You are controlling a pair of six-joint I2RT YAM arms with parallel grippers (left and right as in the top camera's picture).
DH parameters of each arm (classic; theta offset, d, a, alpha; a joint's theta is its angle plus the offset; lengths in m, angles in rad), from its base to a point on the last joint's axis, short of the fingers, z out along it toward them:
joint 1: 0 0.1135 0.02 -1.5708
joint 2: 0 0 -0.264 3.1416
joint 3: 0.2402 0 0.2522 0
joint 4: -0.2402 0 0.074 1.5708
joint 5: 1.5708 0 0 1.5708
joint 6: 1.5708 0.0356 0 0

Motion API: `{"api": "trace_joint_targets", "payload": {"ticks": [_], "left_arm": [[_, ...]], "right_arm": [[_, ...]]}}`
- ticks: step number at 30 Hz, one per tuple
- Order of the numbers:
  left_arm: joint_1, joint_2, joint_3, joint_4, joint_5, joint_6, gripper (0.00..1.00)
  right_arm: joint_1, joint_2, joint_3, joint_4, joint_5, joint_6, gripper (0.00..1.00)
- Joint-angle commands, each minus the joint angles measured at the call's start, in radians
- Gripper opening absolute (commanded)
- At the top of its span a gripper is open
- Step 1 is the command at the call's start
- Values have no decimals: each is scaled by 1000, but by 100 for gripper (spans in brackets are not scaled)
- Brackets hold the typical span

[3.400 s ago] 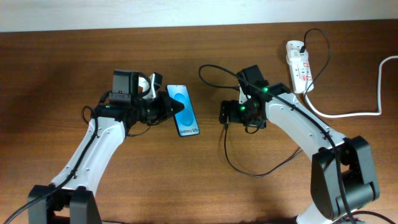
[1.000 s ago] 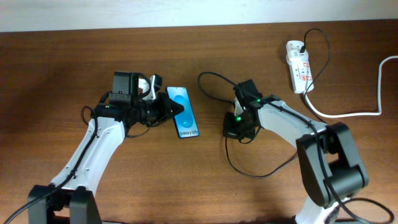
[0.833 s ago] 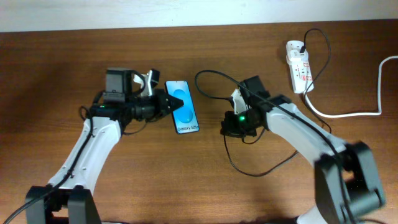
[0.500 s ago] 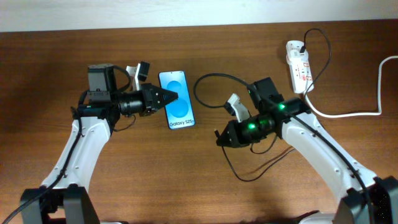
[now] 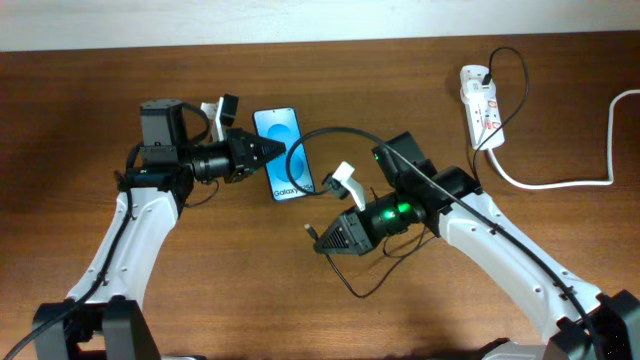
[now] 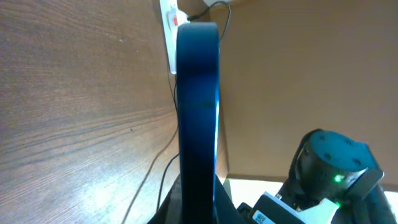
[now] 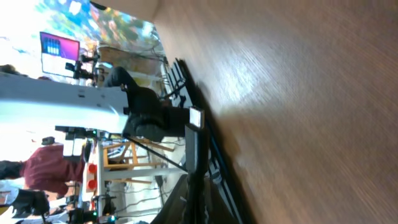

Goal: Plug charger to phone and switch on socket
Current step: 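Lift the plug with the right gripper toward the phone's bottom edge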

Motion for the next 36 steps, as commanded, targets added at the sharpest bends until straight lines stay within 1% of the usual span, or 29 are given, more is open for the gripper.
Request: {"api": "trace_joint_targets", "payload": {"ticks": [1,5,13,15,21,28,33,36], "left_arm": [[3,-5,18,52,-17,-109,0],[0,-5,18,148,-17,-189,0],[-45,-5,18,290,-18,-195,0],[-50,-5,18,312,-28,-195,0],[-51,-5,18,320,-60,-195,0],[-51,-5,18,327,-84,-196,0],[-51,-5,18,358,-84,-196,0],[-51,-5,18,365,-81,-196,0]], "right_arm": [[3,-20,-2,66,-42,104,4],[3,-20,-2,74,-47,114,4],[3,-20,-2,79,-82,114,4],[3,-20,-2,92,-82,138,4],[2,-20,-2,204,-82,269,4],[2,-19,-2,241,-82,287,4],[3,-18,-2,281,-82,383,5],[9,-18,-2,309,-82,383,4]]}}
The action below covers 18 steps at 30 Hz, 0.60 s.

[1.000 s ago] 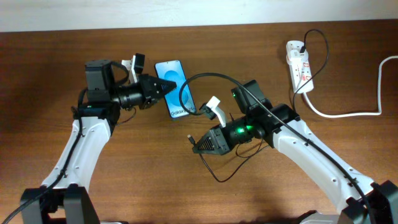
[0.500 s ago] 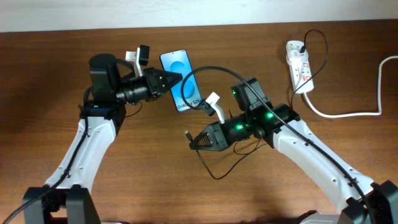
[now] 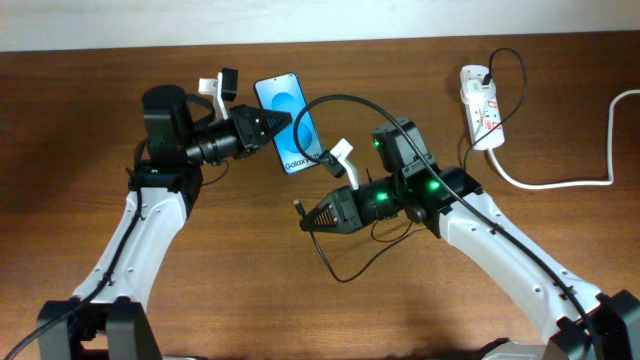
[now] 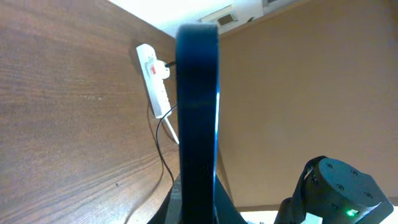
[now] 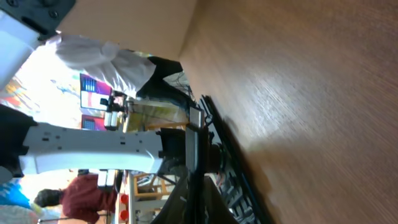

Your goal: Plug charger to phone and switch on socket

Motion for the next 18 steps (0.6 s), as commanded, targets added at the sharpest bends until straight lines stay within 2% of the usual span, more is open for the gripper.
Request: {"api": "trace_joint_targets", "payload": {"ticks": [1,9,12,18], "left_arm": [[1,-5,18,17,8,-8,0],[3,-5,18,28,37,-8,0],[23,-5,18,62,108,-8,0],[73,-5,18,61,148,-8,0]], "right_arm": [[15,-18,-2,35,-22,34,5],[45,-18,-2,81,0,35,4],[45,-18,-2,68,92,84,4],[44,-18,-2,68,188,97,4]]}}
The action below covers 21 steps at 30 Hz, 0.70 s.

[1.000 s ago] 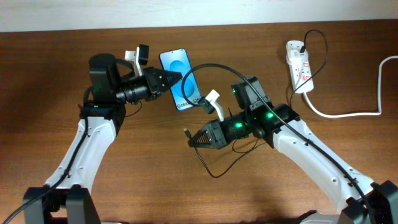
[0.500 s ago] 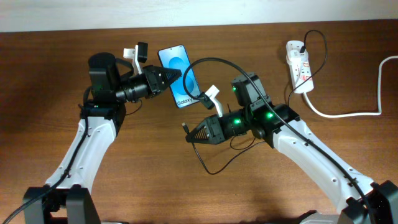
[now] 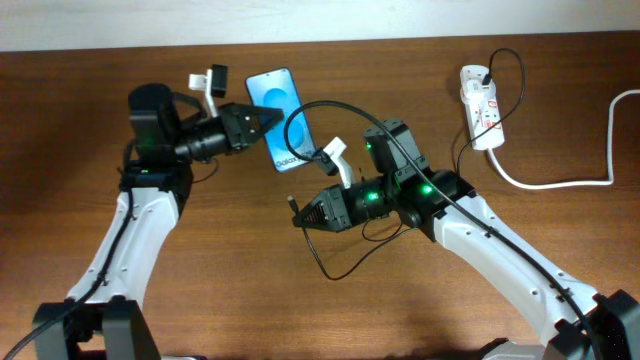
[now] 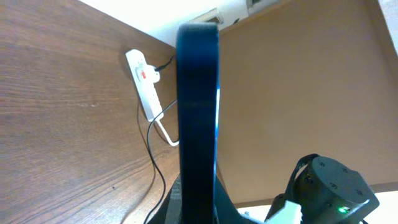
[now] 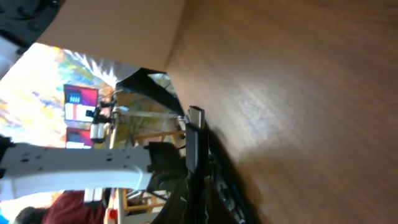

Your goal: Plug charger to phone and switch on socket

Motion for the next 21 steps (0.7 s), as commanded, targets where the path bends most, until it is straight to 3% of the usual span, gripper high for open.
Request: {"api": "trace_joint_targets", "payload": {"ticks": [1,9,21], "left_arm": [[21,-5,18,12,63,-5,0],[21,-5,18,12,63,-5,0],[23,-5,18,12,63,-114,0]], "right_arm": [[-1,-18,-2,5,86,24,4],[-16,-18,-2,152,92,122,4],[-27,-18,-2,154,79,113,4]]}}
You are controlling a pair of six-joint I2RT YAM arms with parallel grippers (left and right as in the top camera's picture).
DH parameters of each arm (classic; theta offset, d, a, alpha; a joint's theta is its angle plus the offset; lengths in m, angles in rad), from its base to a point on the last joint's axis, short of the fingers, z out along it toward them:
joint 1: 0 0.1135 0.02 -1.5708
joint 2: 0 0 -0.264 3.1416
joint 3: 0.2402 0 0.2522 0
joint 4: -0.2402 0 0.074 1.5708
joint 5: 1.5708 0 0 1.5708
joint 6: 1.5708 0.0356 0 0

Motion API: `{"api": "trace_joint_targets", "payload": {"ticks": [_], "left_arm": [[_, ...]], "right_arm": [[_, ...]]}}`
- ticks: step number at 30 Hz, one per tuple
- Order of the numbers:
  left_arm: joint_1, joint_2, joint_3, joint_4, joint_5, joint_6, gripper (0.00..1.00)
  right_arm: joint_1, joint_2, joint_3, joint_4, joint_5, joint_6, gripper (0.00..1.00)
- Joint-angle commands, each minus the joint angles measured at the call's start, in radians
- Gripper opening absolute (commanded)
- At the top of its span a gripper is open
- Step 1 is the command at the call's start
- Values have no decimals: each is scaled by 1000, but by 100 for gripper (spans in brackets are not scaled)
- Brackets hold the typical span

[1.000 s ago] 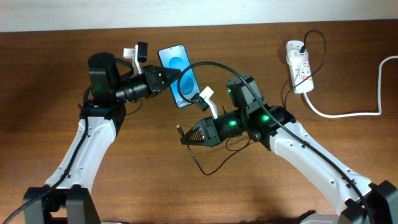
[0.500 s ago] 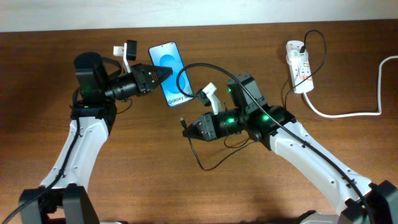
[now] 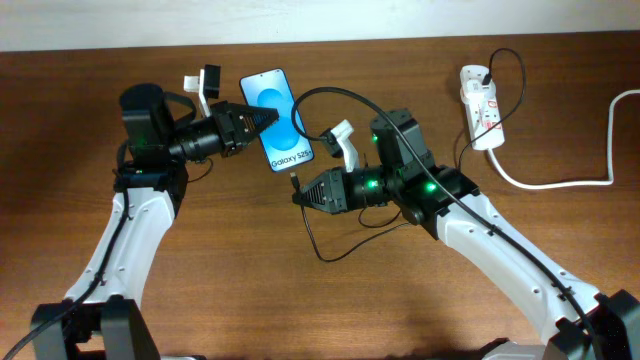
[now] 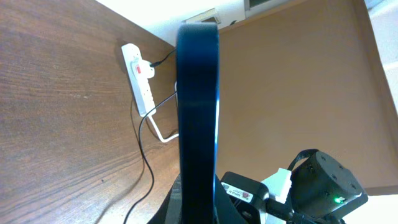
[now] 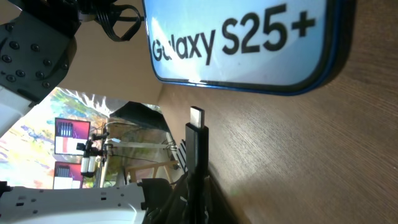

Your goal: Plug charger to phone and switch on socket

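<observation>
My left gripper is shut on the blue phone, holding it above the table with its lit "Galaxy S25+" screen up; the left wrist view shows the phone edge-on. Just below the phone's bottom edge, my right gripper is shut on the black charger plug. In the right wrist view the plug points up at the phone, a small gap apart. The white socket strip lies at the far right with the charger's adapter plugged in.
The black charger cable loops from the plug across the brown table and arcs over the right arm to the strip. A white mains cord runs from the strip to the right edge.
The left gripper has shifted the phone slightly left and turned its bottom edge toward the plug. The right gripper has come up with the plug, now just under the phone's bottom edge.
The left gripper held the phone low near the table while the right gripper held the plug well below it. Then the phone stood higher and farther back, and the plug moved left. By now the plug tip sits just short of the phone's bottom edge.
</observation>
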Motion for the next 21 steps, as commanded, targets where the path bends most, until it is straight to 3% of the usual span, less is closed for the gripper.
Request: {"api": "trace_joint_targets", "payload": {"ticks": [1,21], "left_arm": [[3,-5,18,9,32,-36,0],[2,-5,18,5,53,-62,0]], "right_arm": [[-2,-18,-2,6,-12,-21,4],[-2,-18,-2,7,-18,-22,4]]}}
